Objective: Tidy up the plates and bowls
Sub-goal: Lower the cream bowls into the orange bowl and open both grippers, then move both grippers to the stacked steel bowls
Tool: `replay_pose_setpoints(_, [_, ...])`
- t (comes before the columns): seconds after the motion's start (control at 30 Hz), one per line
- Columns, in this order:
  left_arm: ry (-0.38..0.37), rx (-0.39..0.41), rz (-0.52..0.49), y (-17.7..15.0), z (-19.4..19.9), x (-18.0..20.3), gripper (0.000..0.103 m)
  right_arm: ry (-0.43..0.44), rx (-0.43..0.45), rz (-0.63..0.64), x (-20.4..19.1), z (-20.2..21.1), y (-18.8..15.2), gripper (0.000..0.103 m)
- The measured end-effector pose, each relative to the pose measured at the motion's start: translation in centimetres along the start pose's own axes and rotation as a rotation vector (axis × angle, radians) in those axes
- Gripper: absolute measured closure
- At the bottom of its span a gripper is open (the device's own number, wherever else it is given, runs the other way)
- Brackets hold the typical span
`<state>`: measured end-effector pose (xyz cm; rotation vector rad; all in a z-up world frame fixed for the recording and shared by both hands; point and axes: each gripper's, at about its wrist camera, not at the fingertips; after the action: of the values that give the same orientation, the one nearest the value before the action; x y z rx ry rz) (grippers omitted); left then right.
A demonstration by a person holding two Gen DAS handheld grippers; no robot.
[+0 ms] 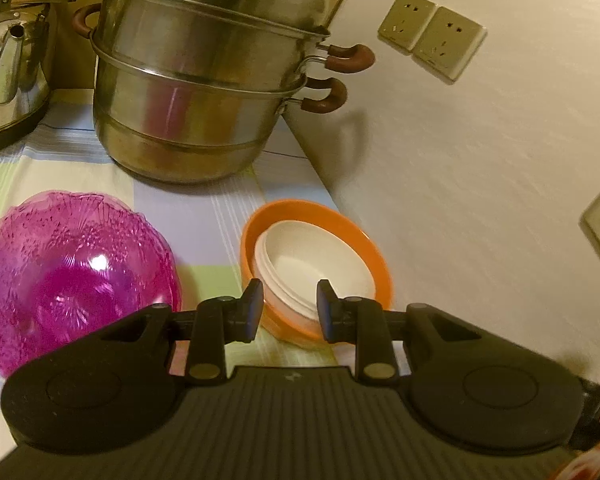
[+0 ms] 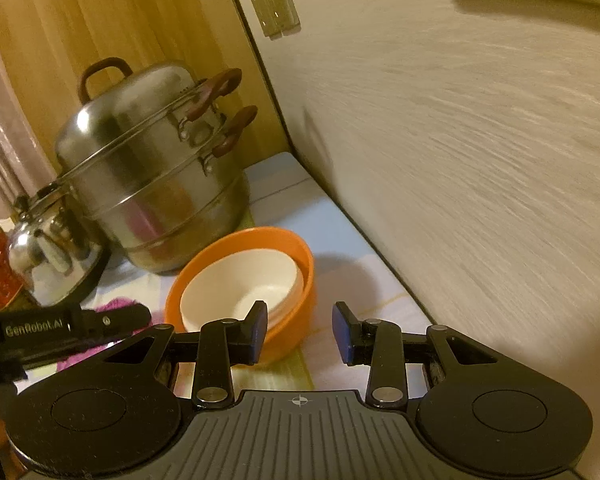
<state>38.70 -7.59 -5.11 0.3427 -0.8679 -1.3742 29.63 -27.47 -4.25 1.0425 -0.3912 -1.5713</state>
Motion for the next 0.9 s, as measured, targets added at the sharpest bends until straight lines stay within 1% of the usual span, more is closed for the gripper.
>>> replay_pose_setpoints(0.17, [-0.023, -0.015, 0.026, -1.6, 1.9, 0.3, 0.078, -0.008, 0.015, -0.014, 0.5, 2.8, -0.9, 0.067])
replay_pose_setpoints(0.47, [-0.043, -0.006, -0.001, -4.7, 5.2, 1.6, 0.075, -0.015, 0.029, -0.004, 0.5, 7.4, -3.7, 0.065])
replay_pose_setpoints(0.53, [-0.044, -0.009, -0.010, -5.5, 5.7, 1.8, 0.074, -0.023, 0.031, -0.006, 0.7, 8.4, -4.6, 0.064])
replay_pose_setpoints(0.7, [-0.056, -0.030, -0.020, -7.2, 6.5, 2.3, 0.073, -0.030, 0.031, -0.035, 1.4, 10.5, -6.5, 0.056])
replay_pose_setpoints(0.83, [-0.060, -0.035, -0.050, -8.5, 7.2, 2.7, 0.072, -0.032, 0.062, -0.074, 1.8, 12.4, -7.5, 0.054])
replay_pose_setpoints(0.9, [-0.064, -0.047, -0.058, -9.2, 7.3, 2.9, 0.071, -0.024, 0.077, -0.063, 1.6, 13.0, -7.7, 0.053])
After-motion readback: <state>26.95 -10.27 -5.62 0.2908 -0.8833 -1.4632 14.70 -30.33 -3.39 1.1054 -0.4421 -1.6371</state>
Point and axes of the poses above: each gripper's, at about its wrist camera, not at the fingertips, and z roughly against the way its jaws point, x to its right, y to its top, and after that the axes turned 6 degrees about y, right-handed
